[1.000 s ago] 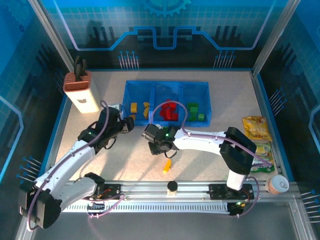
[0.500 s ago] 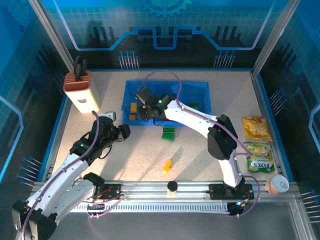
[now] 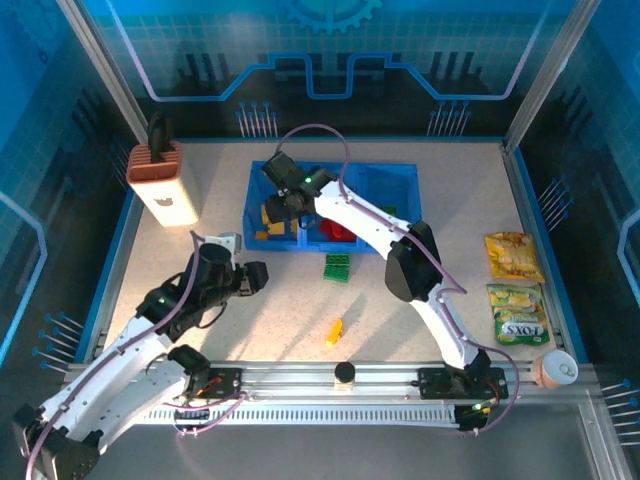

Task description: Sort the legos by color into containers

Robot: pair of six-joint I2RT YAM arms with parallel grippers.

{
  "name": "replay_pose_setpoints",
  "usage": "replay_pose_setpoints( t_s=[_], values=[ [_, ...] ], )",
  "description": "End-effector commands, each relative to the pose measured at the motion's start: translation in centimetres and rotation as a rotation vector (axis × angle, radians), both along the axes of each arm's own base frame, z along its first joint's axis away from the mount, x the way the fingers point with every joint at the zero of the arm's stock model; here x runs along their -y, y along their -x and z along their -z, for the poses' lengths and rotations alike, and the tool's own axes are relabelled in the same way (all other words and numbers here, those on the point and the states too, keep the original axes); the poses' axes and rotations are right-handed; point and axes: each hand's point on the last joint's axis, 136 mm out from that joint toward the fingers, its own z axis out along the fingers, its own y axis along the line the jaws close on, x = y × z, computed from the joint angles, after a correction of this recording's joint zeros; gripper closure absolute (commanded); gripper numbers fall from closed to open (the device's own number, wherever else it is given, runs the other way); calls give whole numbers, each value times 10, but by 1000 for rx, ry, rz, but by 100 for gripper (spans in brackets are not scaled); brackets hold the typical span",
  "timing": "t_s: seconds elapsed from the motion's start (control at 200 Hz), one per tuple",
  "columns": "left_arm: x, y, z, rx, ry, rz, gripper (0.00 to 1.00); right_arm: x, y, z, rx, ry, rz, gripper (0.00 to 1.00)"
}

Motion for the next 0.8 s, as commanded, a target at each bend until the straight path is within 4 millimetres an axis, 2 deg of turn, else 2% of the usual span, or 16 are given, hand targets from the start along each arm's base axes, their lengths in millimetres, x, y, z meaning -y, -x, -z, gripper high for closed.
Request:
replay_pose_setpoints(
  t_s=[0.0,0.15,0.335,0.41,0.555,0.66,0.795],
  values=[
    [15,2,-8,16,-37,74,38,11,16,-43,41,-24,-15,36],
    [49,8,8,-47,-75,212,35,47,35,-63,92,-43,28,34],
    [91,16,35,-101,-115,321,34,109,66,-64,112,-74,124,30],
    [110,20,42,-111,-120,365,34,134,81,-55,105,-69,166,29],
    [149,30,54,-137,-176,468,34,169,105,-34,79,-74,234,26],
    [170,38,70,-179,-235,521,34,184,120,-20,60,-87,269,25],
    [186,47,92,-242,-322,562,34,199,135,-4,42,-94,304,25]
  ],
)
